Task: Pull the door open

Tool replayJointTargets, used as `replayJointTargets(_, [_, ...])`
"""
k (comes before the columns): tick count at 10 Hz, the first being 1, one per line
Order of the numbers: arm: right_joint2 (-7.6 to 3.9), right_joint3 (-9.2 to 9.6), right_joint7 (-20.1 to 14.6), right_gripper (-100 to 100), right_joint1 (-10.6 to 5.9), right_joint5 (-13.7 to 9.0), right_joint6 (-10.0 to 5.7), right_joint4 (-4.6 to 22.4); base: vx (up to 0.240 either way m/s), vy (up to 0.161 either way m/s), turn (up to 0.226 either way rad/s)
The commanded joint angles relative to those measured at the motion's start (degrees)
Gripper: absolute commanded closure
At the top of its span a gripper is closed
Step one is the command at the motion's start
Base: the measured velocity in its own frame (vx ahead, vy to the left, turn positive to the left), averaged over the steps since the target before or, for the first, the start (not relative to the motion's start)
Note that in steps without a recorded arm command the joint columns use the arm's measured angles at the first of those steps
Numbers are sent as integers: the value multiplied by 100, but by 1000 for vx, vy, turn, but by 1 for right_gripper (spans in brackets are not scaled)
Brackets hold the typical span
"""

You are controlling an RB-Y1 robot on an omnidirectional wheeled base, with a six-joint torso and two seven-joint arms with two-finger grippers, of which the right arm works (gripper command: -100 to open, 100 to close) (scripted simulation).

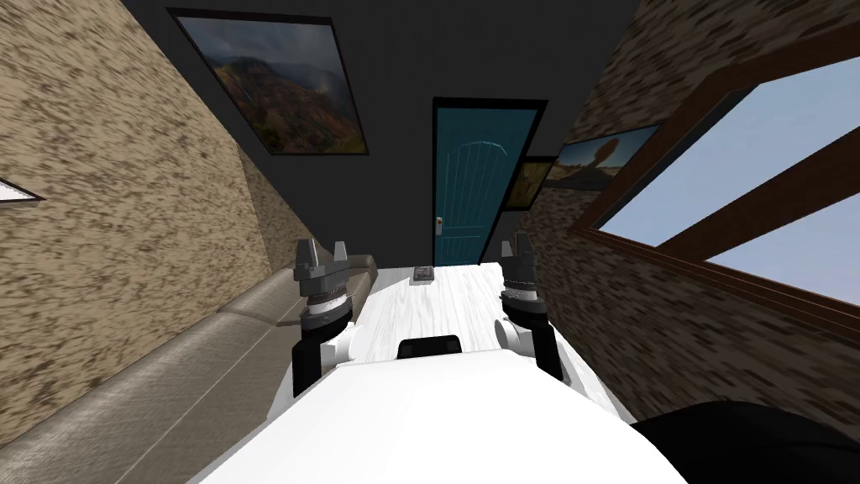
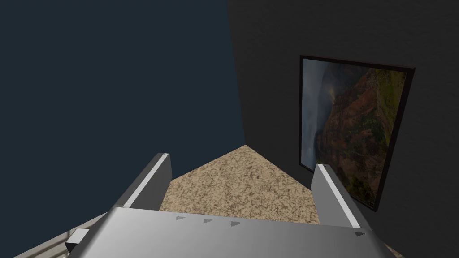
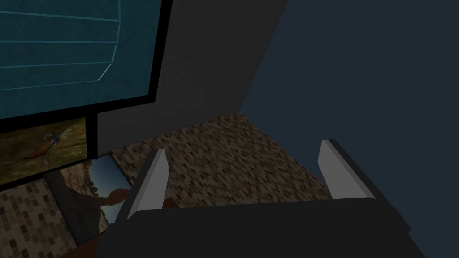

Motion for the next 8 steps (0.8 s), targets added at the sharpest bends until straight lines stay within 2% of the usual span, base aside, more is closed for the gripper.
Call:
replayJointTargets(1, [-70, 41, -178, -100, -104, -119, -1, 186, 54, -5, 8])
replayJointTargets(6, [-245, 156, -677, -100, -396, -452, -4, 709, 101, 11, 11])
replayJointTargets(8, [-338, 223, -965, -100, -565, -645, -6, 1010, 105, 7, 12])
